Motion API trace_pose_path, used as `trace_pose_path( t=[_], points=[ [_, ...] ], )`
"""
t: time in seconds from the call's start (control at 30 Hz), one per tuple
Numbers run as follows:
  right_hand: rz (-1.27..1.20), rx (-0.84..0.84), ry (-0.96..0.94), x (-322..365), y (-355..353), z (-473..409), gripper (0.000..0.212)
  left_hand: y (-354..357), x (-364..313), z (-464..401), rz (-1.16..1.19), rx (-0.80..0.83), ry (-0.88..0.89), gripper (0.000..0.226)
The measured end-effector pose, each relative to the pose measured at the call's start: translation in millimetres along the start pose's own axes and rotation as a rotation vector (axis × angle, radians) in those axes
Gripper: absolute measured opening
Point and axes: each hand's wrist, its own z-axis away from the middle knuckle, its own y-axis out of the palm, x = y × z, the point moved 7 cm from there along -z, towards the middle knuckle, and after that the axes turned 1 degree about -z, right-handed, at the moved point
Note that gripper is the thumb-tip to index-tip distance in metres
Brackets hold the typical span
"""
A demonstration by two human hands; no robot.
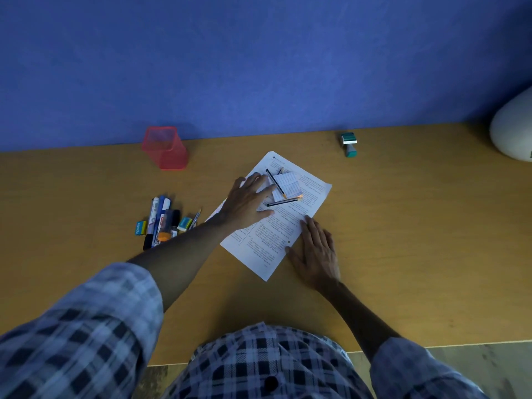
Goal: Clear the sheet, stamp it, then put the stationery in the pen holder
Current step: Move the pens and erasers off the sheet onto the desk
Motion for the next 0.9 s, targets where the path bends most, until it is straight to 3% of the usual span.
trace_pose_path(
  t=[0.37,0.67,0.9],
  points=[
    [-0.009,0.027,0.030,-2,3,-2,0.078,39,-24,-44,-0.031,0.248,0.105,0.073],
    [-0.021,0.016,0.029,-1,1,-1,0.079,34,-16,-47,-0.017,0.050,0.024,0.056],
    [-0.023,0.007,0.025,0,-1,-1,0.078,33,4,-28,-0.006,0.035,-0.147,0.056]
  ],
)
